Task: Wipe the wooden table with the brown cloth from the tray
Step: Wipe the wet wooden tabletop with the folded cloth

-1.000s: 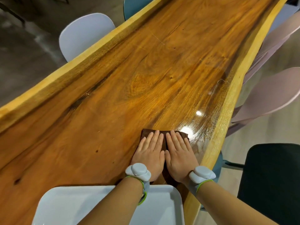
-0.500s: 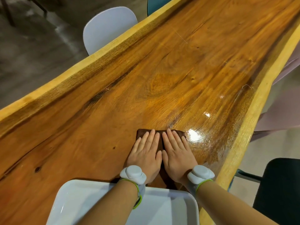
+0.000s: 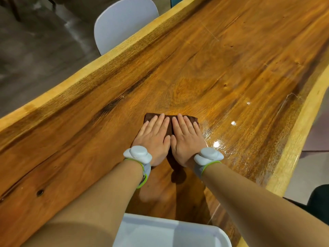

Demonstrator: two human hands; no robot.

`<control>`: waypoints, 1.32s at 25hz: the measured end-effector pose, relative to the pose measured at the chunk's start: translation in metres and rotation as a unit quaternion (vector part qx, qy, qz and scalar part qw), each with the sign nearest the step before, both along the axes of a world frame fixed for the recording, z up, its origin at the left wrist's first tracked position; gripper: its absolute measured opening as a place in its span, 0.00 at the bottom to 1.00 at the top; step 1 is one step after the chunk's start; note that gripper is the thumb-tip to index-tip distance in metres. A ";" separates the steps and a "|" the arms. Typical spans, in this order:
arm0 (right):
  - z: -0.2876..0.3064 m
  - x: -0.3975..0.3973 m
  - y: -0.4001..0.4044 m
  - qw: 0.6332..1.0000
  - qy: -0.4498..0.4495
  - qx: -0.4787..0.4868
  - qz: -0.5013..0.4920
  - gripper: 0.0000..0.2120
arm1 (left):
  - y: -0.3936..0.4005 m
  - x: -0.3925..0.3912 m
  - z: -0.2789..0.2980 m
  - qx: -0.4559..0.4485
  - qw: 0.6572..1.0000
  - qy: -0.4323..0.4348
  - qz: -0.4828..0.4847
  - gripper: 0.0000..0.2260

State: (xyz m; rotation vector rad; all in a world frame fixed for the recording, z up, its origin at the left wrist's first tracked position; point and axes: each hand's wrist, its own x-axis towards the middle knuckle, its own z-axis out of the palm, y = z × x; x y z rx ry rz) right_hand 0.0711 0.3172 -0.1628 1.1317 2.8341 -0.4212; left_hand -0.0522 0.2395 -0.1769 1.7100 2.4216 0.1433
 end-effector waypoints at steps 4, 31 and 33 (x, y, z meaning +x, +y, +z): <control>-0.004 -0.031 0.010 1.000 0.009 0.005 -0.024 0.29 | 0.016 -0.038 0.001 -0.015 0.999 0.001 -0.029 0.27; 0.035 0.053 -0.080 0.972 0.084 -0.220 0.011 0.26 | -0.118 0.027 0.053 0.065 0.961 -0.230 0.137 0.21; 0.043 0.063 -0.075 0.967 0.134 -0.199 -0.086 0.22 | -0.119 0.016 0.061 0.090 0.945 -0.209 0.236 0.19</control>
